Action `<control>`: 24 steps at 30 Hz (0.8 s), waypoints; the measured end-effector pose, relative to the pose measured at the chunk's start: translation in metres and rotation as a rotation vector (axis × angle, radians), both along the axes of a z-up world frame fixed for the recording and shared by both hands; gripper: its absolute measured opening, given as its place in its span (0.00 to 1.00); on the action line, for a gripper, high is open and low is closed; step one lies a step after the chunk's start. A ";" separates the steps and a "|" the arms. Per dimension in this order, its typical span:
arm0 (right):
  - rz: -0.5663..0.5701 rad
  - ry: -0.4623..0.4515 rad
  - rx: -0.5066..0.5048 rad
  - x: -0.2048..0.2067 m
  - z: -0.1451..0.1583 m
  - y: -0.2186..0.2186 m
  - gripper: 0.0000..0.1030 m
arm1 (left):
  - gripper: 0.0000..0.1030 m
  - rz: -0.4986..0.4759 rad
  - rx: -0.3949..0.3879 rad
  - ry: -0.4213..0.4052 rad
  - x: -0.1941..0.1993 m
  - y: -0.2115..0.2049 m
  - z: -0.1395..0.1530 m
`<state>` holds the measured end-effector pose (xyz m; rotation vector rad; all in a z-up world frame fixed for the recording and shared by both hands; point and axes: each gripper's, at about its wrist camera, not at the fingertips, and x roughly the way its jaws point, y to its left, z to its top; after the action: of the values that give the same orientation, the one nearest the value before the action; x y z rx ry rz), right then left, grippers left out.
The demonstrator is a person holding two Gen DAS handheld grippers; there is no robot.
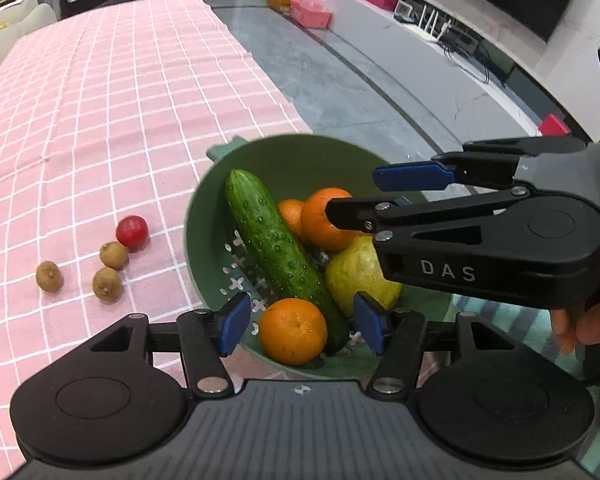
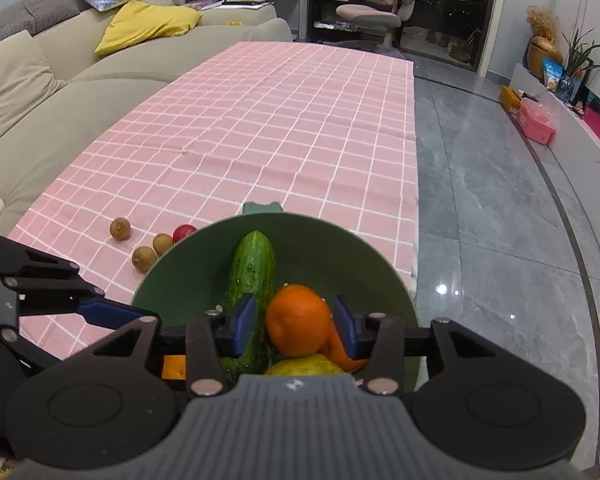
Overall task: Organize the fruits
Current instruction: 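Carry both oranges over the green colander and open both tools, then reach both tools back to the kiwis and tomato on the tablecloth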
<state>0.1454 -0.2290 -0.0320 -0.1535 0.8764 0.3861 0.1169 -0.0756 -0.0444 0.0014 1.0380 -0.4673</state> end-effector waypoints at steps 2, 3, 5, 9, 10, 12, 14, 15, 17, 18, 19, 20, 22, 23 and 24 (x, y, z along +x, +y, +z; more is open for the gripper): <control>-0.008 -0.018 0.003 -0.004 0.006 0.000 0.45 | 0.68 0.012 -0.003 -0.020 -0.003 0.005 0.006; -0.012 -0.029 0.005 -0.006 0.010 0.000 0.48 | 0.68 0.020 -0.005 -0.029 -0.004 0.007 0.008; -0.019 -0.049 0.009 -0.010 0.016 0.000 0.49 | 0.68 0.040 -0.010 -0.050 -0.007 0.013 0.014; -0.034 -0.073 0.045 -0.018 0.028 0.001 0.61 | 0.68 0.090 -0.016 -0.088 -0.010 0.025 0.025; -0.037 -0.078 0.057 -0.021 0.030 0.001 0.64 | 0.68 0.106 -0.015 -0.097 -0.011 0.029 0.027; -0.038 -0.081 0.083 -0.024 0.035 0.003 0.64 | 0.68 0.122 -0.009 -0.110 -0.012 0.036 0.029; -0.028 -0.076 0.111 -0.025 0.037 0.006 0.64 | 0.68 0.134 -0.005 -0.116 -0.015 0.043 0.030; -0.020 -0.074 0.118 -0.026 0.037 0.009 0.64 | 0.68 0.137 -0.005 -0.115 -0.016 0.046 0.030; -0.006 -0.078 0.114 -0.027 0.037 0.015 0.64 | 0.68 0.151 0.001 -0.109 -0.016 0.054 0.028; 0.002 -0.079 0.110 -0.027 0.036 0.019 0.64 | 0.68 0.159 0.005 -0.106 -0.016 0.059 0.027; 0.009 -0.080 0.106 -0.027 0.036 0.023 0.64 | 0.68 0.170 0.007 -0.104 -0.016 0.064 0.026; 0.017 -0.081 0.101 -0.027 0.035 0.027 0.64 | 0.68 0.180 0.006 -0.102 -0.015 0.069 0.025; 0.031 -0.085 0.086 -0.027 0.033 0.034 0.64 | 0.68 0.206 0.003 -0.097 -0.014 0.080 0.022; 0.043 -0.088 0.076 -0.026 0.032 0.038 0.64 | 0.68 0.220 0.001 -0.095 -0.013 0.085 0.021; 0.058 -0.090 0.068 -0.026 0.031 0.043 0.64 | 0.68 0.231 0.000 -0.092 -0.012 0.090 0.019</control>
<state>0.1195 -0.1860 -0.0008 -0.1332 0.7709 0.4596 0.1046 0.0143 -0.0254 -0.0956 0.9342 -0.2550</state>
